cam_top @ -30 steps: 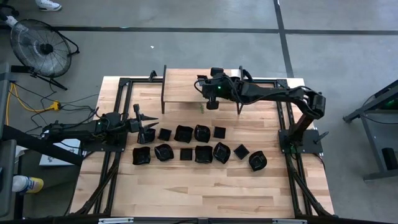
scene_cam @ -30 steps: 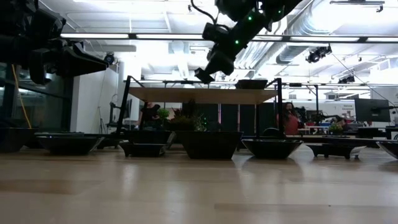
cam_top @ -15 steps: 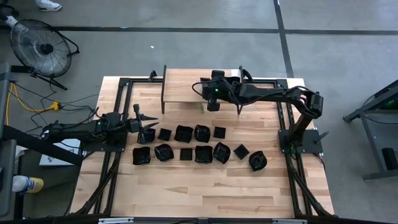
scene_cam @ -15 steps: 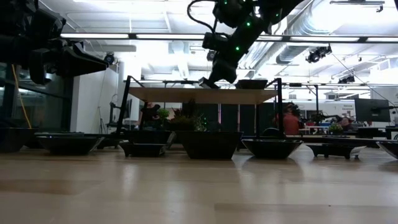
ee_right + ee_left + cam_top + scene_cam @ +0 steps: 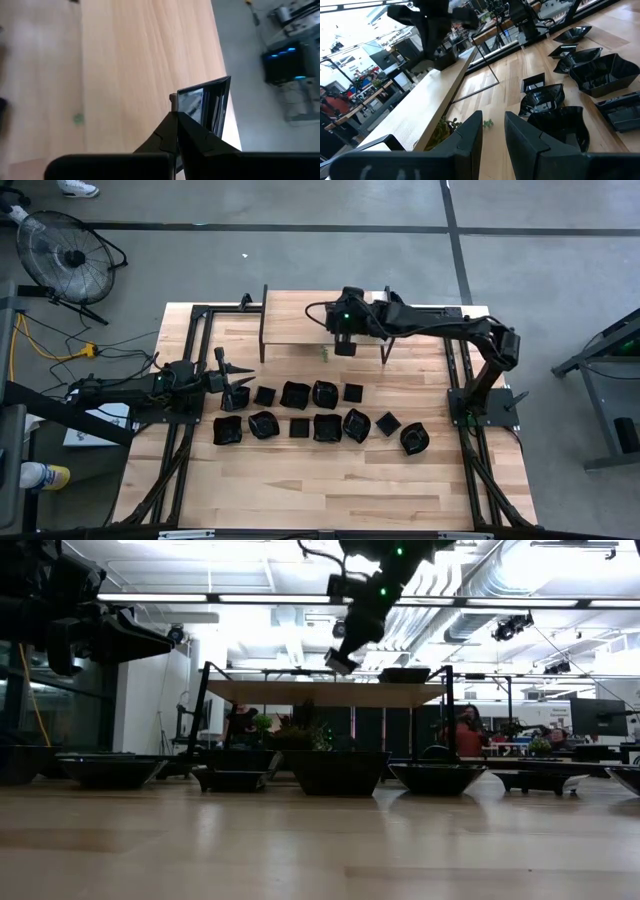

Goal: Pick & Place Mini shaped plates
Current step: Put the square plate on the shelf

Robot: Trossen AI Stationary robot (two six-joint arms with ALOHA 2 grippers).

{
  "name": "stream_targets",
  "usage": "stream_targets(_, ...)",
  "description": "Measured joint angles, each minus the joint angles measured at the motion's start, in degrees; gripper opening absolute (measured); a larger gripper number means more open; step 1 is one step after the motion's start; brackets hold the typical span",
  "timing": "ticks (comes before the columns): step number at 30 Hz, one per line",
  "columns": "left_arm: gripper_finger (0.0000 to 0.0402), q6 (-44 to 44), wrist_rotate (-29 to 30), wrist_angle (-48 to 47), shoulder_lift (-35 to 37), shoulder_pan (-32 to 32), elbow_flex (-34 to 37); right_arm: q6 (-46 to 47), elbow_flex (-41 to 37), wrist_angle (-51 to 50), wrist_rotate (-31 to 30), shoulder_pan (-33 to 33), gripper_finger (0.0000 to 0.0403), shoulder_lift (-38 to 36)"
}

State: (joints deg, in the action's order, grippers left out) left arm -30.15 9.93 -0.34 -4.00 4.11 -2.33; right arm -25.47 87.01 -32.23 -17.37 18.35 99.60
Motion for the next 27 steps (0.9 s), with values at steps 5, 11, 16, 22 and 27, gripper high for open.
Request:
stream_targets(5, 0.0078, 0.0, 0.0, -0.02, -0.01, 0.01, 0.0, 0.96, 6.73, -9.78, 1.18, -0.13, 0.0, 4.55)
stream_targets(11, 0.0078, 0.0, 0.01, 0.0, 0.01, 0.01, 0.0, 1.26, 12.57, -15.06, -4.81, -0.38, 0.0, 9.56)
stream_targets(16, 0.0079, 0.0, 0.0, 0.0, 0.01, -0.01, 0.02, 1.02, 13.78, -15.36, -6.42, -0.85, 0.0, 10.35)
stream_targets(22, 0.0078, 0.0, 0.0, 0.0, -0.01, -0.01, 0.01, 0.98, 13.77, -16.62, -6.08, -0.83, 0.0, 10.35)
stream_targets(27, 0.0078, 0.0, 0.0, 0.0, 0.01, 0.0, 0.02, 0.61, 13.43, -16.94, -5.61, -0.81, 0.0, 10.35)
